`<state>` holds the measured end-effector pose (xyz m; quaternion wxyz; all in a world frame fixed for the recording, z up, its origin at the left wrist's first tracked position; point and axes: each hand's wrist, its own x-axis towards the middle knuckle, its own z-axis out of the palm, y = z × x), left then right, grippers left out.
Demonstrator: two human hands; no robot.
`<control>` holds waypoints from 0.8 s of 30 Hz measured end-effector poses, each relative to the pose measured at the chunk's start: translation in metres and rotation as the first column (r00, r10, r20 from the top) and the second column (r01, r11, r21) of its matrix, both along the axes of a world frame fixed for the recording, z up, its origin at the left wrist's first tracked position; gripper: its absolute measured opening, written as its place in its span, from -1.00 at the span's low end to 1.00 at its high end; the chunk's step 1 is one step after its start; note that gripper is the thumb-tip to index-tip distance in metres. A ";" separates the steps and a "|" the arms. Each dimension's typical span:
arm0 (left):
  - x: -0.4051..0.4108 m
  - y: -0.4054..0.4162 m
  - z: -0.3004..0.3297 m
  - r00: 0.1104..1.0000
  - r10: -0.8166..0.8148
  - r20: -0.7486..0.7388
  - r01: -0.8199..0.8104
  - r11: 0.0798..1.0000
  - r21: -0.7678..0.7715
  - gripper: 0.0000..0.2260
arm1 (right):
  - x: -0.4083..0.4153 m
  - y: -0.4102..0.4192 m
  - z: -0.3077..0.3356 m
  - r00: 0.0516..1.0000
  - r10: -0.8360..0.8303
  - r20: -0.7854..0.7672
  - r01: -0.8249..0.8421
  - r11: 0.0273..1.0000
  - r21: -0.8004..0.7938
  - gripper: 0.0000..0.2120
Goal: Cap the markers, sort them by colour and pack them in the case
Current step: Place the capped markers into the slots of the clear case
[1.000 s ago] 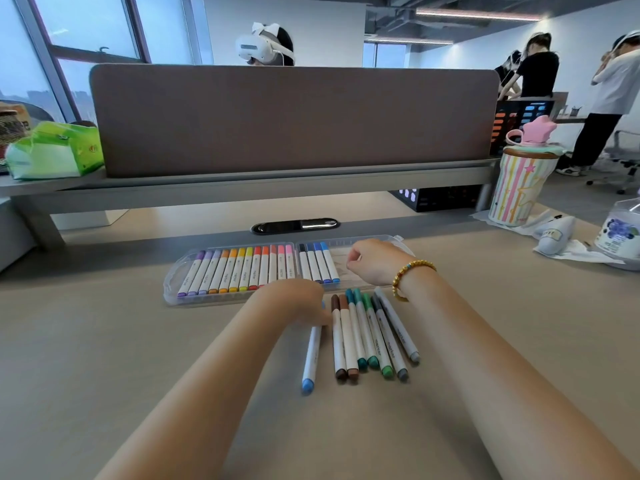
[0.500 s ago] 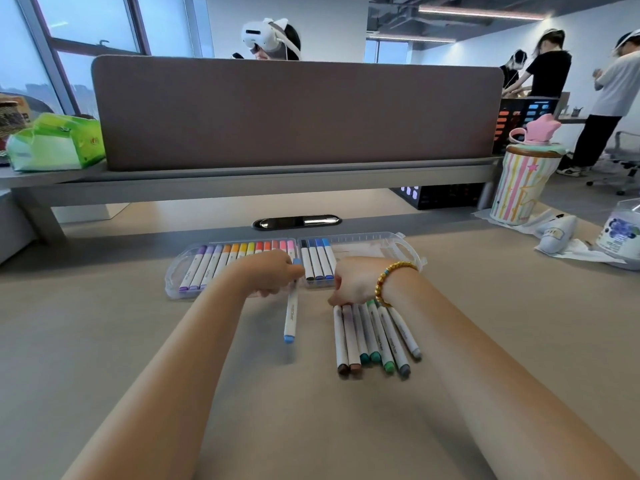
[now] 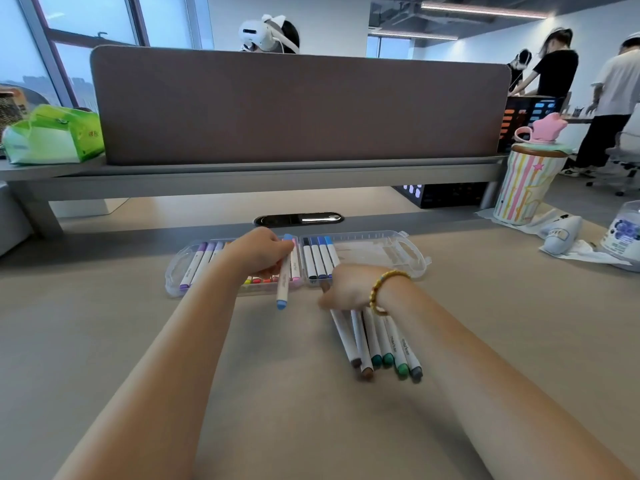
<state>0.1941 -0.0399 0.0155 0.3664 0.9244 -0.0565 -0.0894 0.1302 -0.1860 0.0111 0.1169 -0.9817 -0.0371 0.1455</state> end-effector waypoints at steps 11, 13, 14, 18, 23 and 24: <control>0.026 -0.060 0.005 0.999 -0.019 -0.035 0.009 0.966 -0.257 -0.83 | 0.042 -0.084 0.010 0.907 -0.367 -0.207 0.386 0.526 0.758 -0.76; 0.037 -0.075 0.005 1.000 -0.005 -0.017 0.000 0.973 -0.232 -0.84 | 0.050 -0.087 0.006 0.895 -0.384 -0.227 0.401 0.471 0.786 -0.79; 0.042 -0.082 0.004 1.000 0.006 -0.029 -0.013 0.971 -0.241 -0.84 | 0.053 -0.088 0.004 0.888 -0.390 -0.245 0.410 0.427 0.806 -0.81; 0.058 -0.095 -0.008 0.997 0.021 -0.068 -0.035 0.977 -0.209 -0.79 | 0.070 -0.089 -0.004 0.859 -0.438 -0.266 0.397 0.239 0.886 -0.82; 0.065 -0.101 -0.030 0.994 0.023 0.103 -0.025 0.999 0.022 -0.78 | 0.085 -0.083 -0.013 0.842 -0.477 -0.252 0.371 0.171 0.913 -0.83; 0.063 -0.102 -0.033 0.989 0.021 0.145 -0.031 0.998 0.062 -0.74 | 0.085 -0.081 -0.014 0.844 -0.476 -0.248 0.372 0.185 0.910 -0.83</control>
